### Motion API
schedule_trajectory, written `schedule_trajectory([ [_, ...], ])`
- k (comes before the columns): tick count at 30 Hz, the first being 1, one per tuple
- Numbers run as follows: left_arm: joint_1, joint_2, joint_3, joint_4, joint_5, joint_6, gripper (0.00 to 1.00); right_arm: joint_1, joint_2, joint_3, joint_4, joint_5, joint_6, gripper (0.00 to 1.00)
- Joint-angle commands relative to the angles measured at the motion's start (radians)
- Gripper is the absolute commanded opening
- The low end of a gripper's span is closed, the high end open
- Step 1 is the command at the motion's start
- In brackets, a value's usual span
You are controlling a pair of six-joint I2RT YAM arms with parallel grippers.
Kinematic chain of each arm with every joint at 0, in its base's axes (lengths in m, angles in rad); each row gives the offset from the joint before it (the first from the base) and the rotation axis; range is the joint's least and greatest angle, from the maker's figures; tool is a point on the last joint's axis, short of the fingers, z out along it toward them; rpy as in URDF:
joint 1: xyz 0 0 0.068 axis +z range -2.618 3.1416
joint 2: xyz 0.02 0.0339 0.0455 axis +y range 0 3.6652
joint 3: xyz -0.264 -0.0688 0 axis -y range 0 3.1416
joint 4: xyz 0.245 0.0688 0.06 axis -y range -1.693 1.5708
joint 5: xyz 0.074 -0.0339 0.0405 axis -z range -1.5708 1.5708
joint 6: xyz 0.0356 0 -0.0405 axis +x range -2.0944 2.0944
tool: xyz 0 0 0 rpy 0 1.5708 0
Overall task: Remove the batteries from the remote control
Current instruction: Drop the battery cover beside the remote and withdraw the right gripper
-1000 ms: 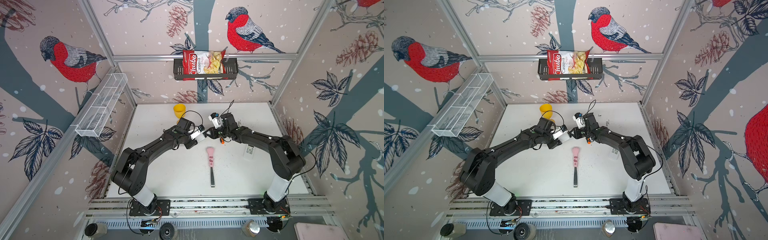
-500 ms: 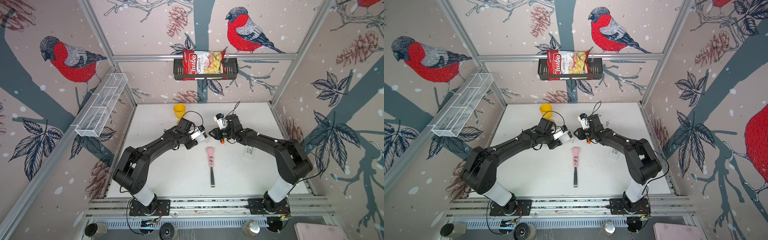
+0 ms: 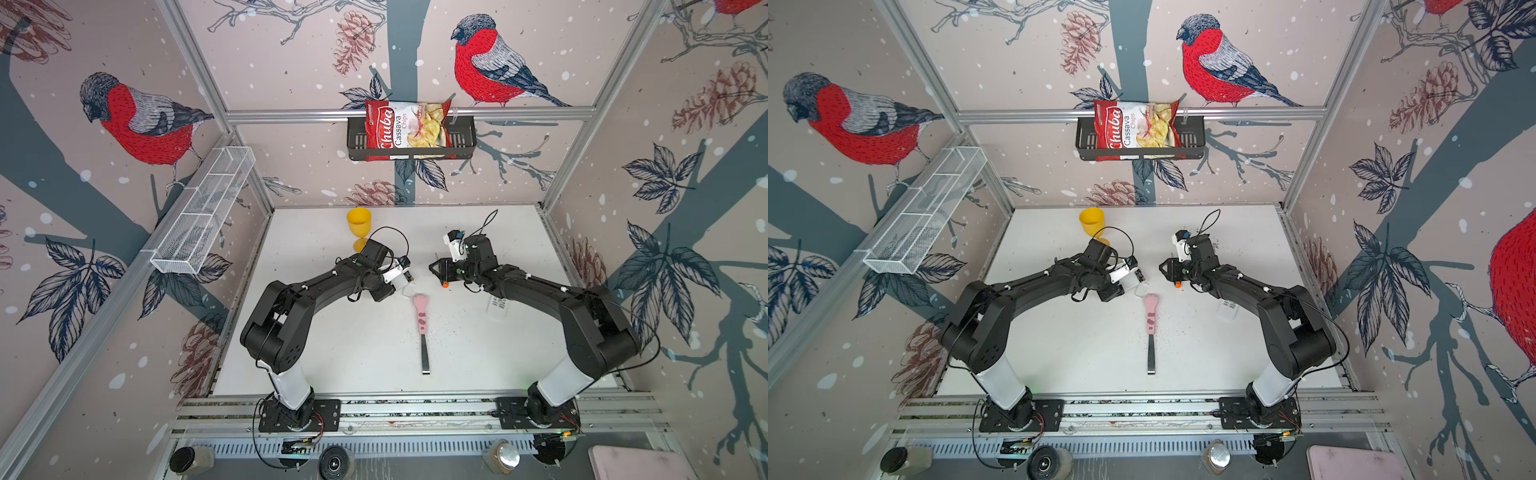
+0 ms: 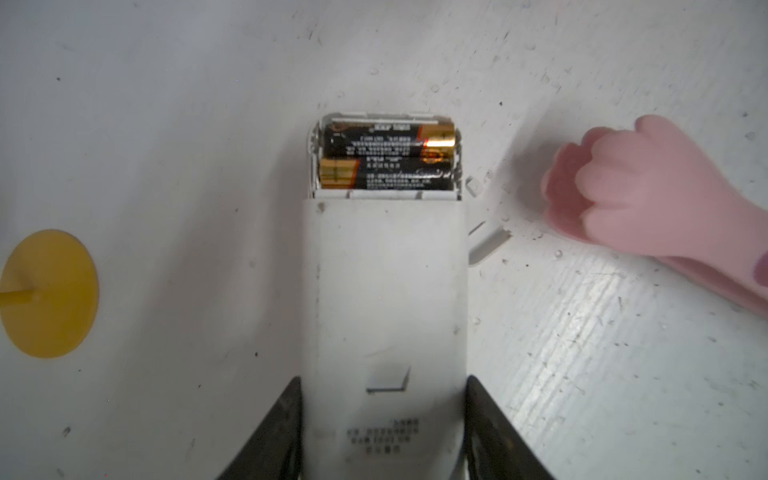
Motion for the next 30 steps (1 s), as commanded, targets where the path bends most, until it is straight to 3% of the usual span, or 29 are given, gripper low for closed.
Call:
schedule_trajectory([
  [1,0.014,0.037,0.033,0.032,0.007,0.01,0.3,-0.005,-0.015,-0.017,0.054,0.022,0.025,0.44],
  [12,0.038,0.207,0.222,-0.045,0.01,0.032,0.31,-0.012,-0.01,-0.029,0.068,0.019,0.026,0.45],
  [30,-0.02,0.283,0.261,-0.03,0.046,0.059,0.32,-0.08,-0.03,-0.059,0.072,0.026,0.051,0.5],
])
